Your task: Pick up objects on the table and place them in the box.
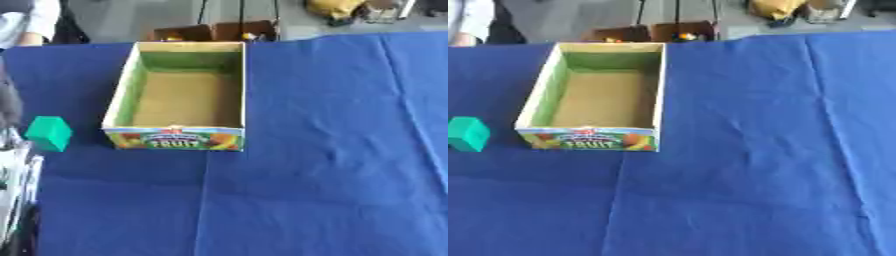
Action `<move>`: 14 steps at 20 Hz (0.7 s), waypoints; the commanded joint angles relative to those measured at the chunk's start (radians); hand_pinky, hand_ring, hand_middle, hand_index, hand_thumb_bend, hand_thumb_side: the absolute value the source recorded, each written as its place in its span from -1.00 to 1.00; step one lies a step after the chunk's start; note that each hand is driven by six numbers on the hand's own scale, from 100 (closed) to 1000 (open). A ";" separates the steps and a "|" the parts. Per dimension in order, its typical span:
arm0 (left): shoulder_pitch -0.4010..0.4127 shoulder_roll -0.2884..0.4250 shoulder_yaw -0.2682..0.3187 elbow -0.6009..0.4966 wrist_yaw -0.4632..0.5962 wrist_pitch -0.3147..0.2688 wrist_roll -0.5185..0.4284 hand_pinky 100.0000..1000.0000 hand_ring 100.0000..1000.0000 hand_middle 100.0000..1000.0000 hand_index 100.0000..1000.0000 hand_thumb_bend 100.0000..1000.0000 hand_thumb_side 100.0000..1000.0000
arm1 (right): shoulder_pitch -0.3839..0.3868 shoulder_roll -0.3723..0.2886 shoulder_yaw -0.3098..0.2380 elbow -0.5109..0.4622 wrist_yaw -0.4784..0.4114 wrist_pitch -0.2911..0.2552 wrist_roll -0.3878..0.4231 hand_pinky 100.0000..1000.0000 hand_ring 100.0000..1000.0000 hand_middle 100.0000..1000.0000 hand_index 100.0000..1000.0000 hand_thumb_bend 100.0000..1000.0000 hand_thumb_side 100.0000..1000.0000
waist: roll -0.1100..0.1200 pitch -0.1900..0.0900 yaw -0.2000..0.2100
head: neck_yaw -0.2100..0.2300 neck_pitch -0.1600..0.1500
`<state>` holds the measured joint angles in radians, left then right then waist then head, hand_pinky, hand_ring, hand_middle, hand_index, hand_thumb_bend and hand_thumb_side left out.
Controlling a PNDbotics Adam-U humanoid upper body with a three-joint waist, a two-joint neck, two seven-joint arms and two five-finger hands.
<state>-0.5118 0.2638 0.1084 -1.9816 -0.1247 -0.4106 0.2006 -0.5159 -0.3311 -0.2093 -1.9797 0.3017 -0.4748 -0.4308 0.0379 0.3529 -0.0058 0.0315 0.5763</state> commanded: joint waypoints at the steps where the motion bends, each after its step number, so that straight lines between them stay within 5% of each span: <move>1: 0.000 0.105 0.026 -0.018 -0.044 0.032 0.006 0.25 0.50 0.62 0.98 -1.00 0.81 | -0.003 -0.031 -0.005 -0.020 -0.010 0.000 0.005 0.34 0.36 -0.06 0.36 -1.00 0.53 | 0.001 -0.027 0.003 | -0.004 0.000; 8: 0.068 0.301 0.032 -0.018 -0.180 0.169 -0.021 0.34 0.56 0.69 1.00 -1.00 0.72 | 0.001 -0.035 -0.003 -0.020 -0.012 0.001 0.006 0.34 0.35 -0.06 0.35 -1.00 0.53 | 0.003 -0.035 0.001 | -0.003 0.001; 14: 0.138 0.472 0.004 -0.018 -0.281 0.268 -0.176 0.57 0.78 0.81 1.00 -1.00 0.69 | 0.001 -0.038 -0.001 -0.020 -0.013 0.002 0.009 0.34 0.35 -0.06 0.35 -1.00 0.54 | 0.001 -0.038 -0.004 | -0.005 -0.001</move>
<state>-0.3692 0.6698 0.1107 -1.9817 -0.3811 -0.1609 0.0575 -0.5089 -0.3395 -0.2088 -1.9797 0.2966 -0.4711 -0.4259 0.0402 0.3390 -0.0093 0.0274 0.5787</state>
